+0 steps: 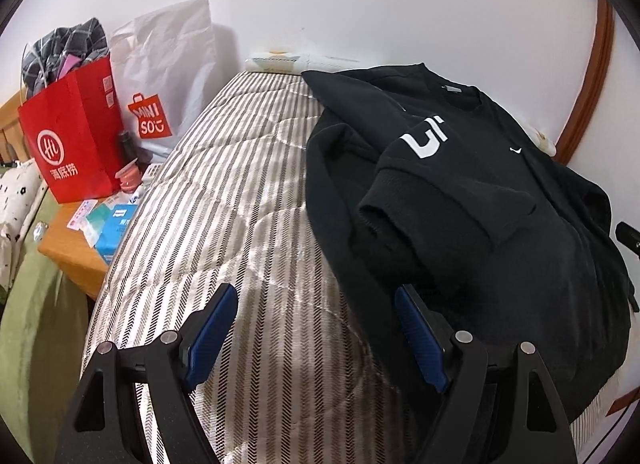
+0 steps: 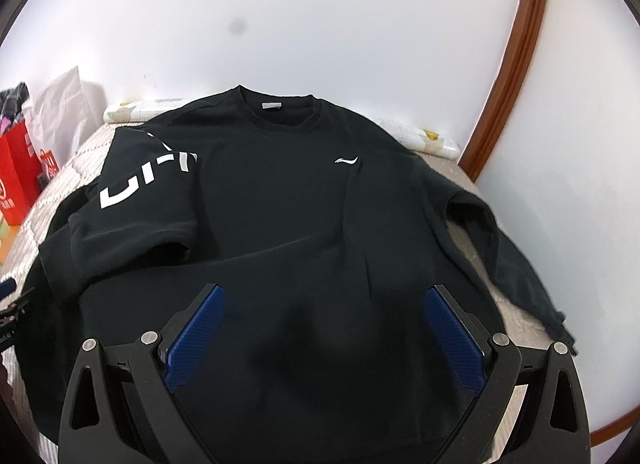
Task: Fold small clothes
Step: 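Grasp the other sleeve cuff with the right tool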
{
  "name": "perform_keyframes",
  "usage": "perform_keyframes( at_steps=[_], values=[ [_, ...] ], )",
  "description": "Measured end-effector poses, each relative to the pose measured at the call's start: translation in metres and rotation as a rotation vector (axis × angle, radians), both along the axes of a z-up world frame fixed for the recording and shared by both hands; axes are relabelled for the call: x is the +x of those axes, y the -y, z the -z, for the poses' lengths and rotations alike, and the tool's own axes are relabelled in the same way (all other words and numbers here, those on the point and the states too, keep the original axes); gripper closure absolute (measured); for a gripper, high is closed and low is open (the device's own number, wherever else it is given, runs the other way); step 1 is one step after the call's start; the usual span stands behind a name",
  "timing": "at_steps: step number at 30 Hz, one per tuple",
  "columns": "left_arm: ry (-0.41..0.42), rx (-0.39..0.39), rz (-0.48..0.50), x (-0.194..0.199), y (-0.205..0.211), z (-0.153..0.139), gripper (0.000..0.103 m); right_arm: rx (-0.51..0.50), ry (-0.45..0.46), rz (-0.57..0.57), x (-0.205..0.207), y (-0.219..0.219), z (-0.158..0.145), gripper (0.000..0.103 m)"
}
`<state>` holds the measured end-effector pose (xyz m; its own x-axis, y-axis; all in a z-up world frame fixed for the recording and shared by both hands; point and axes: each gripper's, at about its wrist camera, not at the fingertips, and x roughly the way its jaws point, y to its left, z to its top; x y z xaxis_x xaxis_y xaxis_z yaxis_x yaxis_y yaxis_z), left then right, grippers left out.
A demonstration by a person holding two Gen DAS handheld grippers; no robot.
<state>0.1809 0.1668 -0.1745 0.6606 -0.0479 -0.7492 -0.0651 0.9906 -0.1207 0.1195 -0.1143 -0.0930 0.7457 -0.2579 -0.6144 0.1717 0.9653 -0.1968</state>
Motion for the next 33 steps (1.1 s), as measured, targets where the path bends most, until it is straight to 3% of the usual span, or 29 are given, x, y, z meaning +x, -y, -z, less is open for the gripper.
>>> perform_keyframes(
  at_steps=[10, 20, 26, 33],
  values=[
    [-0.013, -0.001, -0.023, -0.002, -0.007, 0.009, 0.024, 0.003, -0.021, 0.033, 0.012, 0.01, 0.049, 0.004],
    [-0.027, -0.014, -0.035, 0.001, -0.011, 0.011, 0.024, 0.072, -0.068, 0.06, 0.013, 0.025, 0.089, 0.004],
    [-0.014, -0.032, -0.035, -0.002, -0.019, 0.01, 0.024, 0.068, -0.054, 0.018, 0.015, 0.015, 0.076, 0.004],
    [-0.007, -0.128, -0.012, -0.01, -0.039, -0.001, 0.024, 0.025, 0.003, -0.218, 0.049, -0.048, 0.033, 0.005]
  ],
)
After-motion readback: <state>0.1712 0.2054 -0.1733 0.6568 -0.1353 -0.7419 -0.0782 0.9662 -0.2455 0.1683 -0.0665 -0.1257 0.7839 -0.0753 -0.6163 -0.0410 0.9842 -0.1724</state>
